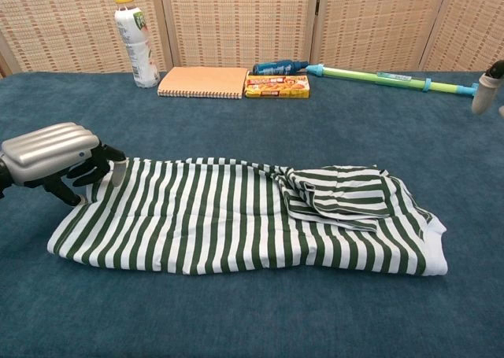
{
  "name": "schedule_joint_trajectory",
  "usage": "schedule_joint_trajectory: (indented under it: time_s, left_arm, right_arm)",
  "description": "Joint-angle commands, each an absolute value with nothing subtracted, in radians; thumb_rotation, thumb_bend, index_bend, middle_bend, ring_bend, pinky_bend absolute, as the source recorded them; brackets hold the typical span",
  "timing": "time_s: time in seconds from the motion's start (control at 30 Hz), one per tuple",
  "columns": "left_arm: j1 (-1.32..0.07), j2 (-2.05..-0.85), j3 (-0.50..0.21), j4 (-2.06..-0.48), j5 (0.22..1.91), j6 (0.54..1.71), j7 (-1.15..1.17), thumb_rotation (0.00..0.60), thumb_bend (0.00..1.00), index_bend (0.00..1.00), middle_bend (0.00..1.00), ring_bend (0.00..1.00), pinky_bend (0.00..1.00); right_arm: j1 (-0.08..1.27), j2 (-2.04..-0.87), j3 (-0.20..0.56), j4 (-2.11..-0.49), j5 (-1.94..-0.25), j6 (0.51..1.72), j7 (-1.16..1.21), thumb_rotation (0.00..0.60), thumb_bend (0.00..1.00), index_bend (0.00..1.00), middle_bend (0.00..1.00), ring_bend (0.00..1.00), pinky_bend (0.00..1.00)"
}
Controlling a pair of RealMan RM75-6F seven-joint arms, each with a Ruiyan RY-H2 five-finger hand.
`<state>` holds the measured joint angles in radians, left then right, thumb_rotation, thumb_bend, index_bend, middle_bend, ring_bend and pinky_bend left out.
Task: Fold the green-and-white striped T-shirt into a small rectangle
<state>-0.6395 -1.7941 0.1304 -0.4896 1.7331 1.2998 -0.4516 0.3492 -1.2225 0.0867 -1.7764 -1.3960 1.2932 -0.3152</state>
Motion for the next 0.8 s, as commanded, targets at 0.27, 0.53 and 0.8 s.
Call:
schedule_joint_trajectory:
  time_s: [0.27, 0.53, 0.8]
  left_arm:
    - [-0.64, -1.803, 0.125, -0.497, 1.725, 1.299, -0.444, 0.6, 0.34, 0.62, 0.87, 0.82, 0.93]
    - [-0.643, -1.802, 0.124, -0.529, 1.729, 1.314, -0.427, 0.6, 0.39, 0.66, 0.87, 0.83, 0.93]
    - [-0.642, -1.779, 0.121, -0.563, 1.724, 1.314, -0.411, 0.6, 0.47, 0.66, 0.88, 0.83, 0.93]
  right_arm:
    - [0.345, -1.222, 0.089, -1.774, -1.4, 1.293, -0.307, 0.6, 0.57, 0.43, 0.97, 1.0, 1.0]
    - [0.342, -1.221, 0.094, -1.772, -1.409, 1.299, -0.292, 0.6, 0.57, 0.43, 0.97, 1.0, 1.0]
    - [0.337, -1.221, 0.095, -1.771, -1.419, 1.306, -0.279, 0.6, 0.57, 0.43, 0.97, 1.0, 1.0]
